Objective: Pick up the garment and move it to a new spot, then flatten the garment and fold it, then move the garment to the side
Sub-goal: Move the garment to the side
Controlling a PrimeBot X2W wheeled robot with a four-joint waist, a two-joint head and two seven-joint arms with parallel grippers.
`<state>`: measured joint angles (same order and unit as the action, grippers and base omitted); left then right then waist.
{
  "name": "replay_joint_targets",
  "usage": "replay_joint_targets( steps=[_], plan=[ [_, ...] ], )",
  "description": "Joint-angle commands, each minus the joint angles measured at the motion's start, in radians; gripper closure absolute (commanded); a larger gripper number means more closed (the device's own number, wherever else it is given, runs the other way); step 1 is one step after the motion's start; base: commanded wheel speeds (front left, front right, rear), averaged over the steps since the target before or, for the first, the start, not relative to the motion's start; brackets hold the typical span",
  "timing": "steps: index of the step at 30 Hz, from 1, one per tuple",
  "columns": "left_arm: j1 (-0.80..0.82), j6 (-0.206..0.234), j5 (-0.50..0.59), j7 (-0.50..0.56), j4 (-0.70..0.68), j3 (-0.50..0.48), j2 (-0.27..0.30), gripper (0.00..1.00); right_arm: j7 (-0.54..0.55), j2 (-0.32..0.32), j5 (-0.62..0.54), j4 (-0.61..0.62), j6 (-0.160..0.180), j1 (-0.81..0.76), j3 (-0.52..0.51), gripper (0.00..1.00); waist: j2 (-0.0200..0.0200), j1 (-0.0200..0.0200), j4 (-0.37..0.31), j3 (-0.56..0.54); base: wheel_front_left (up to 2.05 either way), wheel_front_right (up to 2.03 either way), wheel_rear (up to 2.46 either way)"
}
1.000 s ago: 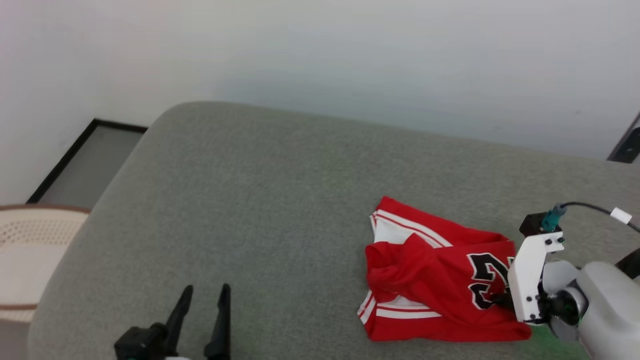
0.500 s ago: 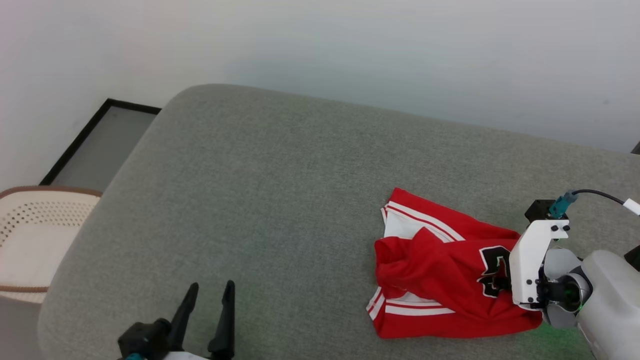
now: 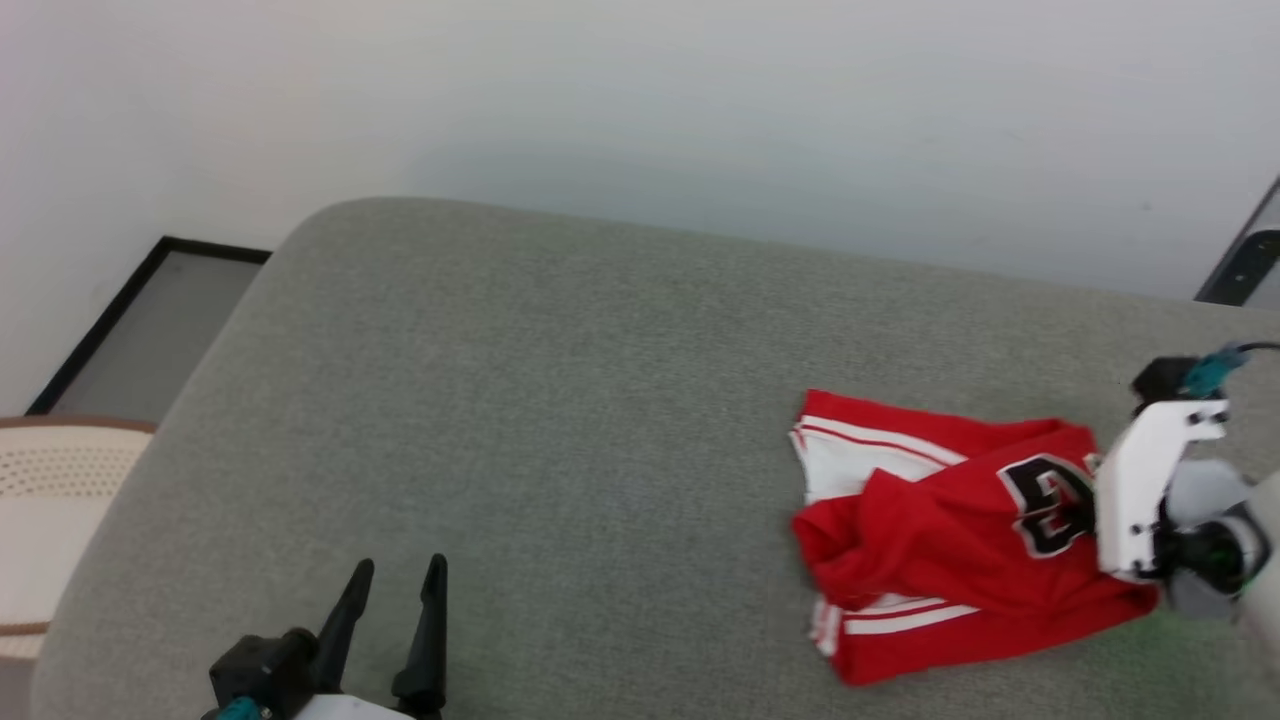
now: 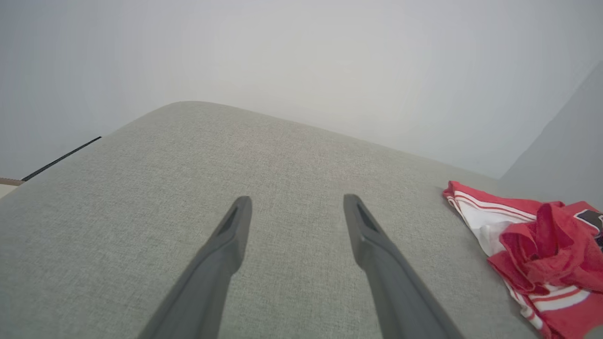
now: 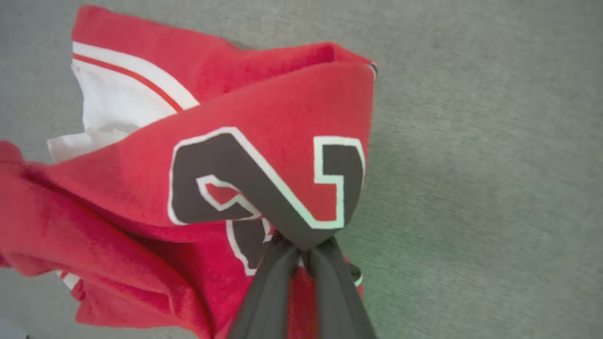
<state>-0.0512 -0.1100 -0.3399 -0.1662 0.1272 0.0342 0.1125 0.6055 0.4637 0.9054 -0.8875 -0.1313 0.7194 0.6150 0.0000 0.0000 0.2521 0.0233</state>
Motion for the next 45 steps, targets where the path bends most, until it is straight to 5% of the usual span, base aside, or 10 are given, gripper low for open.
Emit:
replay_joint_targets(
  steps=[1,13,33,45],
  plan=[
    [-0.003,0.001,0.004,0.002,-0.004,0.003,0.005,0.00,-0.011,0.010,0.000,0.001,0.001,0.015,0.000,1.00,0.0000,0.0000,-0.012,0.001,0.00,0.00,0.00],
    [0.053,-0.003,0.014,-0.019,-0.023,0.029,0.026,0.00,-0.054,0.137,0.019,-0.011,0.001,0.106,0.015,1.00,0.0000,0.0000,-0.105,0.070,0.00,0.00,0.00],
    [0.305,0.002,0.048,-0.007,-0.086,0.064,0.083,0.00,-0.138,0.369,0.064,0.071,0.001,0.291,0.052,1.00,0.0000,0.0000,-0.252,0.376,0.00,0.00,0.00],
    [0.365,0.005,0.057,0.011,-0.097,0.084,0.101,0.00,-0.136,0.480,0.045,0.124,0.001,0.370,0.118,1.00,0.0000,0.0000,-0.302,0.464,0.00,0.00,0.00]
  ],
)
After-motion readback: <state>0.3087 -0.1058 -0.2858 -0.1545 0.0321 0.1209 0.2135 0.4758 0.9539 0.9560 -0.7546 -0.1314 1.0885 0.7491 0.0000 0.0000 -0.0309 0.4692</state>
